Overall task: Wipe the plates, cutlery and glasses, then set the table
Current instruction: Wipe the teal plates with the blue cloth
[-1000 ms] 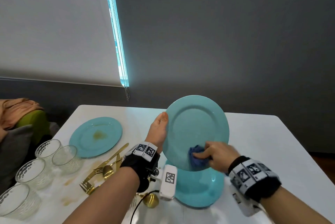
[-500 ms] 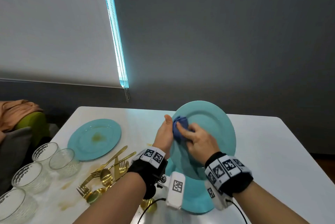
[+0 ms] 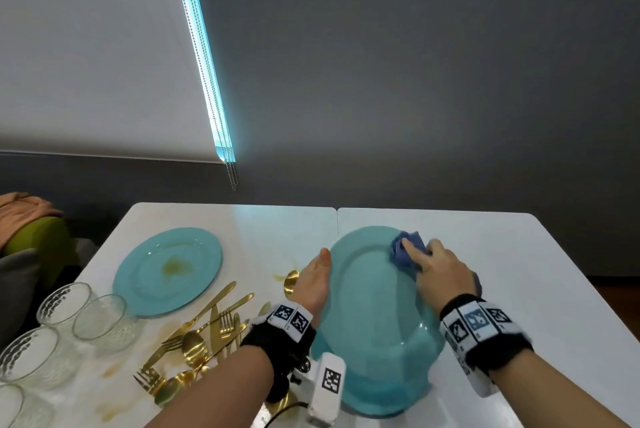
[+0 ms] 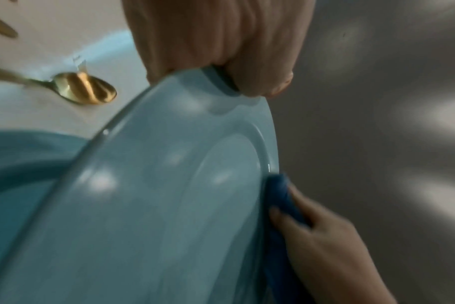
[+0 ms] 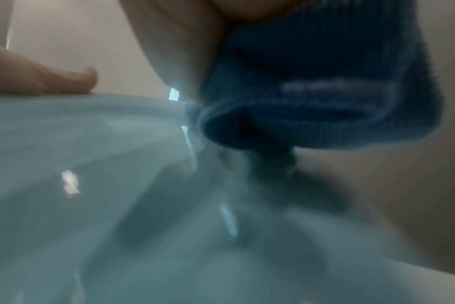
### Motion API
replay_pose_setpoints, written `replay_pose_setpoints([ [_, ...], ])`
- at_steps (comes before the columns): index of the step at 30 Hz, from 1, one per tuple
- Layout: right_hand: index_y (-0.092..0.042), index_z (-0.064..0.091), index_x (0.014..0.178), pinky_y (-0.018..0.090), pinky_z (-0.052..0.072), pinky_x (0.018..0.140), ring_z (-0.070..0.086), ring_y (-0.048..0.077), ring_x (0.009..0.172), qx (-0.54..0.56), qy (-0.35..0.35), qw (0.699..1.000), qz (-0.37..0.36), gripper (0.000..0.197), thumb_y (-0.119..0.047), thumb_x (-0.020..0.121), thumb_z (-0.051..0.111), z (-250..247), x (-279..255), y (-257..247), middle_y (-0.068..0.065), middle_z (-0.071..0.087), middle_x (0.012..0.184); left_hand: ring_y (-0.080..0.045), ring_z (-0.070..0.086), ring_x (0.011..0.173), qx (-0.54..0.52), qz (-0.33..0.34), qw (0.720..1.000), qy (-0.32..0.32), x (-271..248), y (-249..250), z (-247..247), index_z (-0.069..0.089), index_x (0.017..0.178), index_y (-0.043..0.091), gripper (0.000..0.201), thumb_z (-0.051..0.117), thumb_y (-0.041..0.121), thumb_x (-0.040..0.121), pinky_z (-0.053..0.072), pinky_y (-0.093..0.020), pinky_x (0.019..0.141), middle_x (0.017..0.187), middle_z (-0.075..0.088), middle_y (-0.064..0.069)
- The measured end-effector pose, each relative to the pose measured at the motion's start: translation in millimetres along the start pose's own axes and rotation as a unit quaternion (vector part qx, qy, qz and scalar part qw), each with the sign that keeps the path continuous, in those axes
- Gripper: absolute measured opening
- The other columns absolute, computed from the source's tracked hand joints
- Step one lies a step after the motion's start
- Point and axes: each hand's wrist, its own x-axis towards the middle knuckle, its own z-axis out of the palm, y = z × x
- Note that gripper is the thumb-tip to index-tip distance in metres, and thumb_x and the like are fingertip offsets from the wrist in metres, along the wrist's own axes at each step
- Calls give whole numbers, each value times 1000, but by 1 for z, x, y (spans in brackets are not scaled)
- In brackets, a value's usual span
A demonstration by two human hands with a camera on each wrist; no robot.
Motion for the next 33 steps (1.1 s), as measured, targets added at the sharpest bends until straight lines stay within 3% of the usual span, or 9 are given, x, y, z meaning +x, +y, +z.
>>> replay_pose_setpoints([
  [4,-44,28,141,34,45,79,55,30,104,107,-19,992,-66,58,-20,90,42,27,-9,-45,6,47,124,-22,61,114,-24,-38,999,-27,0,-14,17,60,121,17,90,41,86,66,44,-44,104,121,66,-6],
  [7,-48,41,133,27,34,72,56,30,100,87,-126,965,-215,47,-38,88,31,53,-29,-51,3,51,114,-30,62,112,-46,-89,995,1,8,-24,5,60,120,13,79,36,76,78,46,-49,101,119,65,-12],
  [9,-48,49,128,23,26,73,53,27,106,33,-215,940,-264,38,-34,93,41,62,-35,-39,3,52,116,-30,61,113,-31,-100,995,-10,16,-38,-7,59,123,19,92,39,88,65,46,-50,100,122,64,-9],
  [15,-49,46,128,25,27,74,53,27,113,-45,-259,950,-169,42,-25,94,45,64,-21,9,1,39,100,-27,62,110,55,-130,990,18,47,-102,-24,64,112,31,100,30,100,47,45,-51,100,117,67,-4],
  [17,-50,44,130,24,28,74,52,26,115,-28,-241,960,-140,43,-26,93,44,60,-16,15,1,43,105,-30,62,107,79,-143,986,32,36,-91,-21,66,100,34,82,29,95,59,46,-50,99,115,67,-7],
  [21,-52,42,131,23,32,73,54,23,108,3,-213,970,-118,43,-34,92,48,51,-7,20,-5,37,96,-24,54,108,167,-124,977,45,5,-50,-7,58,121,9,57,24,49,99,41,-32,96,124,59,-11],
  [25,-51,43,130,22,34,74,54,21,105,45,-201,974,-100,43,-41,89,51,46,-3,19,-4,40,95,-21,53,99,299,-114,945,76,7,-57,-5,53,119,6,48,40,46,96,37,-24,80,117,59,-9],
  [31,-49,44,130,22,36,77,52,20,105,76,-202,969,-124,45,-39,88,53,44,-1,1,-4,43,96,-25,51,118,504,-133,852,49,7,-64,-6,46,125,6,56,52,49,89,44,-33,96,126,51,-11],
  [33,-48,45,130,23,35,76,52,20,105,79,-194,969,-128,44,-39,87,53,43,1,-5,-4,43,96,-26,48,123,513,-150,845,37,10,-62,-8,41,131,5,63,54,49,88,42,-33,100,131,48,-12],
])
